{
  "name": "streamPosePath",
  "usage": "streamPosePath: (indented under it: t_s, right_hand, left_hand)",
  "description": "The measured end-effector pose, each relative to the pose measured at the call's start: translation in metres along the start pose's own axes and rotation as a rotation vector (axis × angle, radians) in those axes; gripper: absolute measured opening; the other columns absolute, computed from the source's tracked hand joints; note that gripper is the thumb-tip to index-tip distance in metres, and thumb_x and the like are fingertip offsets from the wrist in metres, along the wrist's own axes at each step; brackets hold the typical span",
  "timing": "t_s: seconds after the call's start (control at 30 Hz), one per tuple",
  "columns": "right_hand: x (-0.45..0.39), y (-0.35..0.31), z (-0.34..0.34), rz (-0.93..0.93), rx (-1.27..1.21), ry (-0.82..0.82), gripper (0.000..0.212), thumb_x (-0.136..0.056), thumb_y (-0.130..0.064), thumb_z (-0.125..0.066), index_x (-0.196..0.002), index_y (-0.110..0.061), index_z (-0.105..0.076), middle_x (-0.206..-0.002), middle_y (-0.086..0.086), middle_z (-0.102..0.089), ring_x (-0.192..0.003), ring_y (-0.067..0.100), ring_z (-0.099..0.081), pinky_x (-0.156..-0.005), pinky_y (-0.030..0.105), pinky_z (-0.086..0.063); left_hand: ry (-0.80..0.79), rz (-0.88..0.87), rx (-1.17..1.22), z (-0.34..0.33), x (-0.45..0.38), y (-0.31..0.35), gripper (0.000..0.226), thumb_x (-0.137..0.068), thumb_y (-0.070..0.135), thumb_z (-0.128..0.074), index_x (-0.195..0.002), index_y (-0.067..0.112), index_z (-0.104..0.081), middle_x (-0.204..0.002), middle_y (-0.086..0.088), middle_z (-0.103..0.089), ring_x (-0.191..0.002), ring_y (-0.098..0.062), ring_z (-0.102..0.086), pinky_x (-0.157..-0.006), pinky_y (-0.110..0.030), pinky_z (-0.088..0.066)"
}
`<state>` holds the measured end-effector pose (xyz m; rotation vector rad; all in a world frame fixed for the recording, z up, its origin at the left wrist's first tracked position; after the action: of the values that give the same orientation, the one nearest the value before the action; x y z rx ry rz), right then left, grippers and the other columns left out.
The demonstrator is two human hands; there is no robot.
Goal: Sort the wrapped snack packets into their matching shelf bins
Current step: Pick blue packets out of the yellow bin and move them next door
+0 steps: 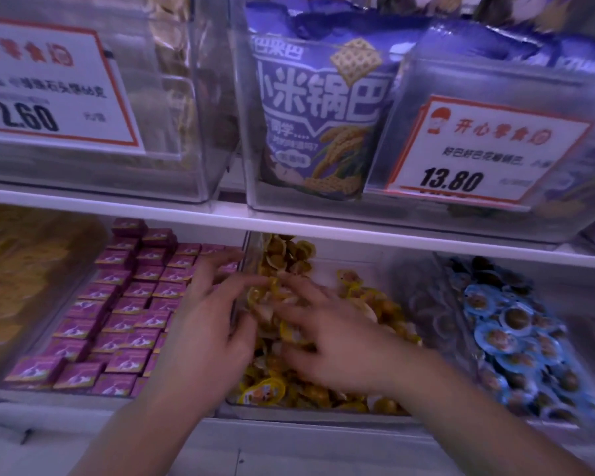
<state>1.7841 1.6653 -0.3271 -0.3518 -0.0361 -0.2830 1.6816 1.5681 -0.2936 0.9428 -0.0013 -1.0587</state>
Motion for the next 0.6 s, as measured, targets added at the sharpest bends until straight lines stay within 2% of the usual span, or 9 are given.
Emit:
streamPosePath:
  t_s: [0.03, 0.1, 0.2, 0.27, 0.33, 0.4, 0.47, 0.53, 0.6]
  right_hand:
    - [0.004, -0.004, -0.007, -0.009, 0.054, -0.011, 0.066, -0.087, -0.062, -0.041, -0.149, -0.047, -0.025, -0.165, -0.001, -0.006, -0.149, 0.031, -0.014, -0.117, 0.051, -0.025]
    - [0.005, -0.004, -0.013, -0.031, 0.119, 0.015, 0.069, -0.086, -0.065, -0.038, -0.150, -0.048, -0.018, -0.165, 0.002, 0.000, -0.149, 0.035, -0.009, -0.117, 0.057, -0.021]
    - [-0.008, 0.008, -0.015, -0.066, 0.115, 0.027, 0.069, -0.084, -0.076, -0.032, -0.147, -0.051, -0.020, -0.164, 0.001, -0.006, -0.148, 0.034, -0.015, -0.115, 0.057, -0.023]
    - [-0.023, 0.026, -0.016, -0.103, 0.178, 0.033, 0.068, -0.083, -0.080, -0.026, -0.145, -0.053, -0.023, -0.163, 0.000, -0.013, -0.147, 0.030, -0.018, -0.115, 0.058, -0.023]
    - [-0.036, 0.054, -0.005, -0.194, 0.313, 0.050, 0.062, -0.088, -0.075, -0.024, -0.144, -0.050, -0.032, -0.160, 0.003, -0.023, -0.147, 0.029, -0.018, -0.115, 0.060, -0.017]
    - [-0.039, 0.089, 0.014, -0.360, 0.408, 0.039, 0.057, -0.092, -0.066, -0.033, -0.144, -0.044, -0.038, -0.157, 0.005, -0.028, -0.145, 0.032, -0.023, -0.115, 0.061, -0.014]
    - [-0.031, 0.115, 0.035, -0.506, 0.375, 0.023, 0.055, -0.095, -0.055, -0.042, -0.146, -0.035, -0.039, -0.156, 0.006, -0.033, -0.142, 0.032, -0.029, -0.116, 0.054, -0.018]
    - [-0.022, 0.111, 0.054, -0.522, 0.302, 0.171, 0.051, -0.098, -0.044, -0.043, -0.145, -0.026, -0.042, -0.151, 0.009, -0.042, -0.138, 0.031, -0.038, -0.114, 0.045, -0.026]
    - [-0.017, 0.072, 0.054, -0.348, 0.197, 0.332, 0.050, -0.096, -0.045, -0.043, -0.142, -0.024, -0.047, -0.143, 0.009, -0.051, -0.131, 0.030, -0.046, -0.111, 0.041, -0.036]
  left_hand:
    - [-0.005, 0.000, 0.009, 0.000, 0.000, 0.000, 0.046, -0.072, 0.014, -0.051, -0.112, 0.025, -0.069, -0.129, 0.009, -0.041, -0.116, 0.015, -0.038, -0.098, -0.007, -0.032]
    - [-0.010, 0.002, 0.019, 0.000, 0.000, 0.000, 0.046, -0.072, 0.014, -0.050, -0.112, 0.024, -0.069, -0.129, 0.011, -0.040, -0.119, 0.013, -0.039, -0.098, -0.003, -0.028]
    - [-0.018, 0.005, 0.016, 0.001, 0.001, 0.000, 0.045, -0.072, 0.014, -0.051, -0.112, 0.023, -0.070, -0.131, 0.008, -0.041, -0.121, -0.003, -0.045, -0.098, -0.007, -0.030]
    - [-0.023, -0.006, 0.019, 0.002, 0.002, 0.000, 0.044, -0.073, 0.014, -0.051, -0.111, 0.023, -0.070, -0.131, 0.010, -0.041, -0.120, -0.003, -0.045, -0.097, -0.004, -0.029]
    - [-0.027, -0.015, 0.017, 0.003, 0.001, -0.001, 0.043, -0.073, 0.013, -0.052, -0.110, 0.024, -0.070, -0.130, 0.011, -0.041, -0.119, 0.000, -0.043, -0.096, -0.002, -0.028]
    - [-0.033, -0.021, 0.012, 0.002, 0.002, -0.002, 0.042, -0.073, 0.013, -0.053, -0.110, 0.024, -0.070, -0.131, 0.011, -0.041, -0.119, 0.001, -0.042, -0.096, -0.004, -0.029]
    - [-0.033, -0.030, 0.006, 0.003, 0.002, -0.003, 0.041, -0.074, 0.015, -0.054, -0.110, 0.026, -0.069, -0.131, 0.012, -0.040, -0.119, 0.002, -0.041, -0.096, -0.006, -0.030]
    - [-0.033, -0.039, -0.007, 0.002, 0.002, -0.004, 0.042, -0.074, 0.016, -0.055, -0.112, 0.027, -0.069, -0.131, 0.012, -0.041, -0.119, 0.005, -0.039, -0.097, -0.008, -0.030]
    - [-0.034, -0.046, -0.019, 0.002, 0.001, -0.003, 0.043, -0.074, 0.015, -0.055, -0.112, 0.028, -0.069, -0.132, 0.009, -0.042, -0.118, 0.008, -0.038, -0.098, -0.008, -0.030]
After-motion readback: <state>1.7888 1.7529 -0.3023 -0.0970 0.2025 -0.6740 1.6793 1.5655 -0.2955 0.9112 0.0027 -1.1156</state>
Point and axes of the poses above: each hand's wrist, its own x-axis away from the middle knuckle, its own z-axis out of the back of the hand, y = z × x, the point moved 8 cm from there along -x, towards the middle knuckle
